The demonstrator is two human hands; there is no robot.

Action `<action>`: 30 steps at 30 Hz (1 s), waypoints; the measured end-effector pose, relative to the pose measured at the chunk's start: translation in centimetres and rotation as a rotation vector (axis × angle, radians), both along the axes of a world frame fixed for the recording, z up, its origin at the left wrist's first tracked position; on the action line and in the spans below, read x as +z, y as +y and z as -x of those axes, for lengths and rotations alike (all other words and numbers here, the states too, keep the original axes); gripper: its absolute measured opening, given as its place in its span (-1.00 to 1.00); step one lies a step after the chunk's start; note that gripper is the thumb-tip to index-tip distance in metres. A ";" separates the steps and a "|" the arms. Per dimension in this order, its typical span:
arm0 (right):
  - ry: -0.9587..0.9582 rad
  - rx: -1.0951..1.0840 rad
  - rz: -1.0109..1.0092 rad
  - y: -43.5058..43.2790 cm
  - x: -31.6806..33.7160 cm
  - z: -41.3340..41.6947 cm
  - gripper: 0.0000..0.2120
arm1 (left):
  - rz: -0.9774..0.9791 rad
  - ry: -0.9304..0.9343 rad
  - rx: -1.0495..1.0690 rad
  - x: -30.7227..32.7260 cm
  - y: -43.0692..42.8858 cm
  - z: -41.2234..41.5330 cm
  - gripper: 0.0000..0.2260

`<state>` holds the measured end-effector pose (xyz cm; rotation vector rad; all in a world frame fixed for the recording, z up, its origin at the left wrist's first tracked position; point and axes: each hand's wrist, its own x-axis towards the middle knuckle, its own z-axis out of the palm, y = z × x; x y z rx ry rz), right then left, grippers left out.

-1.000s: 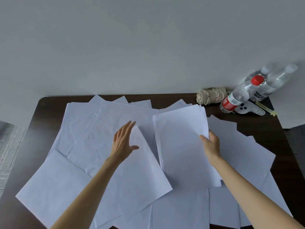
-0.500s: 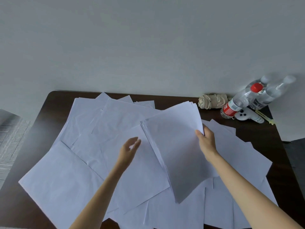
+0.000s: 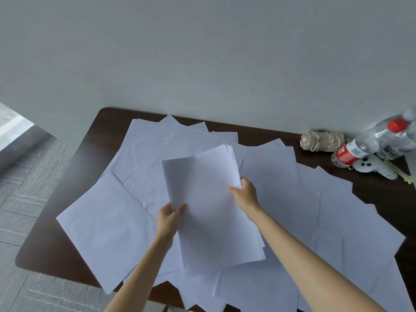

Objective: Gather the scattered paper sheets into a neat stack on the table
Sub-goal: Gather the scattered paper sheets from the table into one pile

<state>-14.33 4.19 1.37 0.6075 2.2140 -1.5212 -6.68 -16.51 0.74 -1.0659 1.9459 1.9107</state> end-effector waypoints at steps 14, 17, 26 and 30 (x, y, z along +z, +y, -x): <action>-0.278 0.070 -0.277 -0.8 -2.4 -2.0 -0.69 | 0.407 -0.370 -0.087 -2.6 -1.7 -0.3 -0.55; -0.276 0.084 -0.224 -0.5 -2.5 -2.1 -0.60 | 0.267 -0.337 -0.016 -2.6 -2.3 -0.4 -0.54; -0.030 0.030 -0.346 -1.2 -2.6 -3.5 -0.70 | -0.048 -0.117 0.012 -2.0 -3.2 -0.6 -0.89; -0.151 -0.044 -0.287 -1.2 -3.1 -3.6 -0.85 | -0.030 0.037 -0.009 -1.4 -4.2 -0.9 -0.76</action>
